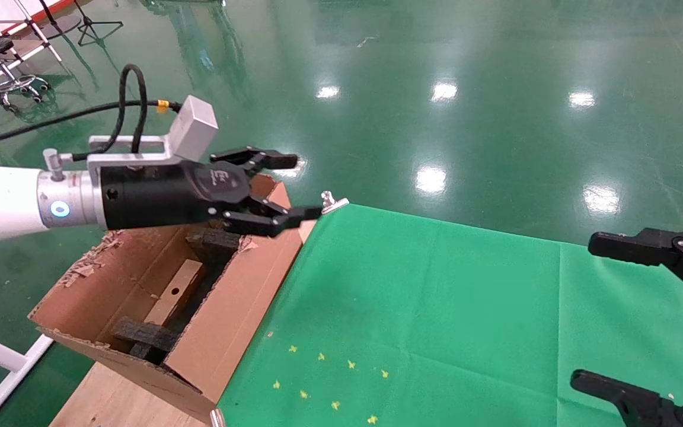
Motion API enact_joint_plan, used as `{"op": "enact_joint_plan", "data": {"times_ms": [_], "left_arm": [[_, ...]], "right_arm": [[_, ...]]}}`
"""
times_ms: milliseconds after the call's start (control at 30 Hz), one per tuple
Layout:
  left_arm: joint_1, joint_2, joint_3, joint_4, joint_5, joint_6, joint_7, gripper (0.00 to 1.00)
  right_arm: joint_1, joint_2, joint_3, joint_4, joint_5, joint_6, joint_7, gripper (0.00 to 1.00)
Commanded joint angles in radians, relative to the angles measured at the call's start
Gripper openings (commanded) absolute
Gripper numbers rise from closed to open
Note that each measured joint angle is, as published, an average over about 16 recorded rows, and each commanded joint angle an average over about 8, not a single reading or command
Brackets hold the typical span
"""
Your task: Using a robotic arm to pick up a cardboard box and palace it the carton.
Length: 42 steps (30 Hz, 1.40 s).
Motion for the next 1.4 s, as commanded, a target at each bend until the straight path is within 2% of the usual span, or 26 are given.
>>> {"op": "enact_joint_plan", "data": {"times_ms": [33,467,667,800,1400], "left_arm": [[0.026,0.000,-0.009,-0.038,-0.038,0.010,0.006,1.00],[0.192,-0.002,-0.065,-0.281,-0.284,0.074,0.045,1.00],[0.244,-0.002,-0.082,-0.357,-0.361,0.094,0.057,1.00],[0.260,-0.002,-0.087,-0.379,-0.384,0.101,0.060,1.00],[0.241,-0.002,-0.081,-0.350,-0.355,0.092,0.056,1.00]], "right_arm": [[0.000,0.000,0.000,0.000,0.000,0.000,0.000,1.00],[0.000,0.000,0.000,0.000,0.000,0.000,0.000,1.00],[0.000,0.000,0.000,0.000,0.000,0.000,0.000,1.00],[0.000,0.000,0.000,0.000,0.000,0.001,0.000,1.00],[0.000,0.000,0.000,0.000,0.001,0.001,0.000,1.00]]}}
